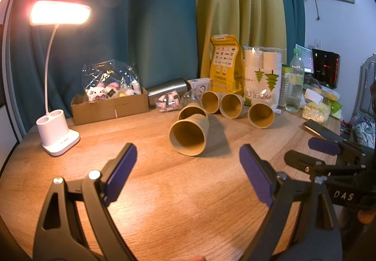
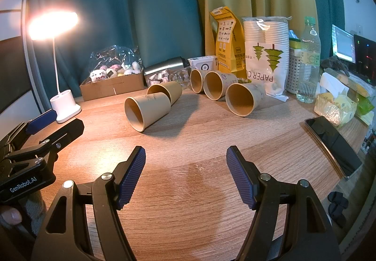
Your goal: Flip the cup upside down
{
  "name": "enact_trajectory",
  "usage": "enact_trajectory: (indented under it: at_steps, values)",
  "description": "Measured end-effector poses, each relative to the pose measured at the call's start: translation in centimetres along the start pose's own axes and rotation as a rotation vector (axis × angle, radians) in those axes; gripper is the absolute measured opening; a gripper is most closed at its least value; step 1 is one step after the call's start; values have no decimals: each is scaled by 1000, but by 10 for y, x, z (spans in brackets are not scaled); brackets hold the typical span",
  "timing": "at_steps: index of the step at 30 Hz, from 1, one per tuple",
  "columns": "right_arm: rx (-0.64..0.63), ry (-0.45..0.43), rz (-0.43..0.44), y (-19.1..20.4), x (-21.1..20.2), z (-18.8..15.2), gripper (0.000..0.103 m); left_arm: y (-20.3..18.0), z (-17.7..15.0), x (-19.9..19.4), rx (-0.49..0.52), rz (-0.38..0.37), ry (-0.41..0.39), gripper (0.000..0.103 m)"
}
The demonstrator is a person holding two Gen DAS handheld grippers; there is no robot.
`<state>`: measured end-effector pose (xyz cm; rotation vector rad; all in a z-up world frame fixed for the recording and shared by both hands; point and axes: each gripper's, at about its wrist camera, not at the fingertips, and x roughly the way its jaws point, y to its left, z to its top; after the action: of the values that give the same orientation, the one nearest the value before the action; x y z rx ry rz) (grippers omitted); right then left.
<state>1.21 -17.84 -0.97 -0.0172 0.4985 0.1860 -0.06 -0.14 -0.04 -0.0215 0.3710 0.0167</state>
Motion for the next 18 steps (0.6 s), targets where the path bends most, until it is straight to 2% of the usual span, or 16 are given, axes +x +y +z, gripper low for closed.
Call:
enact_trajectory:
  at_steps: [18]
  values:
    - [1,-1,0,0,0,0,74,-1,0,1,1,0,1,90]
